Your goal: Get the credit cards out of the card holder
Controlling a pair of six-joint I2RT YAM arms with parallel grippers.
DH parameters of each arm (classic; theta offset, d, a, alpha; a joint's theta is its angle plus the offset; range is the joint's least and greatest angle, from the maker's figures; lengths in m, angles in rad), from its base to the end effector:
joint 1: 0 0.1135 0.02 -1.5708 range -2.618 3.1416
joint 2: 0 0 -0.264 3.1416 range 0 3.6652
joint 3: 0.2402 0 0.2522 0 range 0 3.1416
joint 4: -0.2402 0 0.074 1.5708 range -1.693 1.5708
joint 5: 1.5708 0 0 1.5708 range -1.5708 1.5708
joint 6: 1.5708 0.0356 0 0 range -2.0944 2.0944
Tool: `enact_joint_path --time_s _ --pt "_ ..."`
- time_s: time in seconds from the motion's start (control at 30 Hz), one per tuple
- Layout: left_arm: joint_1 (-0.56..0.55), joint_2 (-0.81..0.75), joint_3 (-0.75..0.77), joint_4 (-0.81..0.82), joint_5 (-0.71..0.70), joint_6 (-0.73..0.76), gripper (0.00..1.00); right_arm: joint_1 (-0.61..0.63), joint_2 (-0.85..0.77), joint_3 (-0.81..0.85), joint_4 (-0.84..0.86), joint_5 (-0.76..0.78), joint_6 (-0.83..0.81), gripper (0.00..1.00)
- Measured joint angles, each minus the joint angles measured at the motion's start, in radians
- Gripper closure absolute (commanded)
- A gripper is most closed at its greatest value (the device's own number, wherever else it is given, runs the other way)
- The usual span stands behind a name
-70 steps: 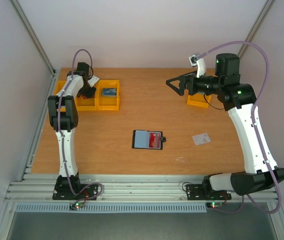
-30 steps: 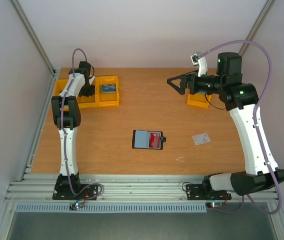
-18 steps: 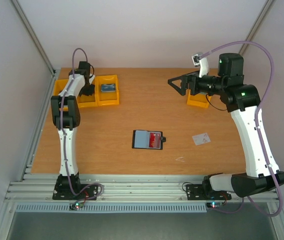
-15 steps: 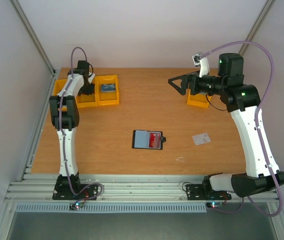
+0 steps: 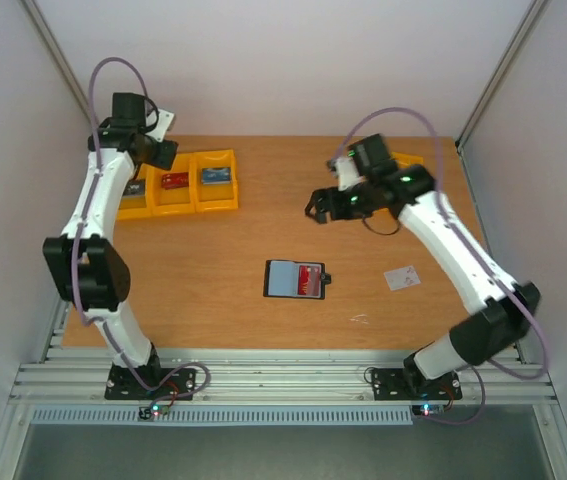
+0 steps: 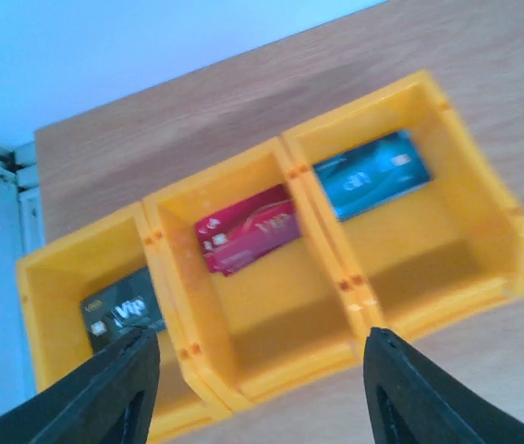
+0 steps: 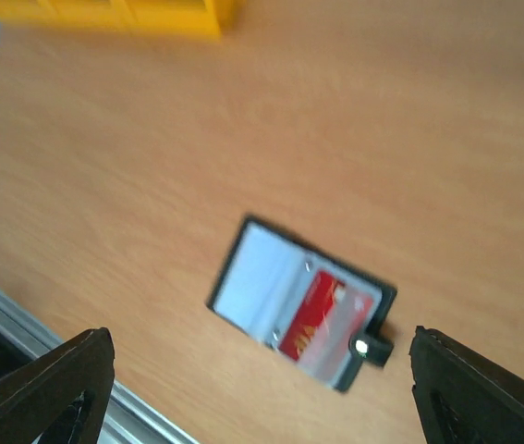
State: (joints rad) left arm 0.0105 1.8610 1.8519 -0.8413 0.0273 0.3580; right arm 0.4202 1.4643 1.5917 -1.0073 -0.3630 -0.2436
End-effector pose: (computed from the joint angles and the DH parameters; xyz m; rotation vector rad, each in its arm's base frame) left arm 0.4133 0.0034 0.3419 0.4316 2.3866 0.1348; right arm 0.2648 0.1321 0.3840 -0.9459 2.2509 0.5227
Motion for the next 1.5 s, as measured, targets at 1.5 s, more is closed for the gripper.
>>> enact_joint_path --time_s 1.5 --pt "-0.493 -0.164 -0.991 0.607 0.557 -0.821 0.05 0.162 0.382 -0.417 0.194 0.077 0.201 0.12"
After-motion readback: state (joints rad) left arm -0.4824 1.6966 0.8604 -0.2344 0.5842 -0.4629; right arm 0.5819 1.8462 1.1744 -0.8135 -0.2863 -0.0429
